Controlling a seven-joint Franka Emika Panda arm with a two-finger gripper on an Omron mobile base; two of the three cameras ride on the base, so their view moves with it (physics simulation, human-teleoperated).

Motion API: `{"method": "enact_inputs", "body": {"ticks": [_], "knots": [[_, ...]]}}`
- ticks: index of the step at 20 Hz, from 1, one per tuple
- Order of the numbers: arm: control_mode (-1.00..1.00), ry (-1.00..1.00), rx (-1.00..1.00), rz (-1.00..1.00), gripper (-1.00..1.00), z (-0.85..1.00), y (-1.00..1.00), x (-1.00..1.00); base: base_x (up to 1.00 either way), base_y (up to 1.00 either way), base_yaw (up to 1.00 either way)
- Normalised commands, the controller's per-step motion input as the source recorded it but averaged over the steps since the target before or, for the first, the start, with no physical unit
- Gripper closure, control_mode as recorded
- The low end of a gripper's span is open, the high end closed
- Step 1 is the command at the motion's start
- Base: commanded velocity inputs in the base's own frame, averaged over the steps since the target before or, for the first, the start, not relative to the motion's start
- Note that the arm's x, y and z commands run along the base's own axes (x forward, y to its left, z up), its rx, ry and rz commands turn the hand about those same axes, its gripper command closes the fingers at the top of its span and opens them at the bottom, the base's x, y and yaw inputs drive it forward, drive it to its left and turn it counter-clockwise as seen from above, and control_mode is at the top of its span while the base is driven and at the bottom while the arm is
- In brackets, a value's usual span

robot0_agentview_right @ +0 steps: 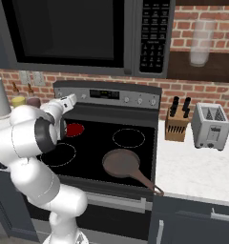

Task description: Turn off the rear left burner of the stove.

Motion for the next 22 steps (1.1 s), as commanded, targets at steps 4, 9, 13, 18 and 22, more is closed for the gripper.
{"method": "enact_inputs", "body": {"ticks": [4, 9, 13, 18, 22], "knots": [[-1.0, -0.11, -0.01, 0.0, -1.0, -0.08, 0.07, 0.11, 0.0, 0.0, 0.0], [-1.0, -0.1, -0.01, 0.0, -1.0, -0.09, 0.09, 0.11, 0.0, 0.0, 0.0], [-1.0, -0.05, 0.0, 0.0, -1.0, -0.26, 0.04, 0.0, 0.0, 0.0, 0.0], [-1.0, -0.03, 0.0, 0.0, -1.0, -0.34, 0.0, 0.0, 0.0, 0.0, 0.0], [-1.0, 0.0, 0.0, 0.0, -1.0, 0.0, 0.0, 0.0, 0.0, 0.0, 0.0]]}}
